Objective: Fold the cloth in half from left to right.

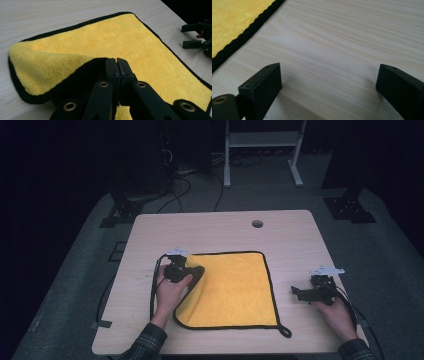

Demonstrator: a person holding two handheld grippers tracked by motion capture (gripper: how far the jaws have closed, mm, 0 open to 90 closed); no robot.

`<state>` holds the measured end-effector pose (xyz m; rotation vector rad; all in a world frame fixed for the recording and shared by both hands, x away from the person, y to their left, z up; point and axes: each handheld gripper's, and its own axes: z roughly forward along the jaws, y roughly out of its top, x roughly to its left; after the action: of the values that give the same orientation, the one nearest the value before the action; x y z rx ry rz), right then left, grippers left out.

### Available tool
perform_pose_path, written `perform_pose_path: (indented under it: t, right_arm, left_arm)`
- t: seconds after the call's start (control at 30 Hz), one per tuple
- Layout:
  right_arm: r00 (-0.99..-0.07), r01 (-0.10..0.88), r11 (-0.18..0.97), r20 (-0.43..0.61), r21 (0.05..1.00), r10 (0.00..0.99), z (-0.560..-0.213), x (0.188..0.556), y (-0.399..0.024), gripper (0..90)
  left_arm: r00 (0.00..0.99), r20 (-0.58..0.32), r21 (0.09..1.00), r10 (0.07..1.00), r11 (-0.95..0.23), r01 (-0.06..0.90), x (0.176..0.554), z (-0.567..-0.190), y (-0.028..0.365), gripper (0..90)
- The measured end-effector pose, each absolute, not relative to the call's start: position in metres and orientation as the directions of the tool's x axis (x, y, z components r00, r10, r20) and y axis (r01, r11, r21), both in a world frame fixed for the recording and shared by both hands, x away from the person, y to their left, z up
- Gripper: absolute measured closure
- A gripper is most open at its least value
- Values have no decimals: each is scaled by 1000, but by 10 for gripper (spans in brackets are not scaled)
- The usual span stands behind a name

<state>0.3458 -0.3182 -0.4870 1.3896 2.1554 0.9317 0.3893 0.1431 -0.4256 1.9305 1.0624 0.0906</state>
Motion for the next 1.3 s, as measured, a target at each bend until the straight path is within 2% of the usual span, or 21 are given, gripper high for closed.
perform_pose_path:
  t: [1.3]
  right_arm:
    - [-432, 628, 291, 12, 722, 902, -487, 346, -318, 54]
  left_arm:
    - [717, -402, 718, 569, -289, 633, 417, -438, 19, 886]
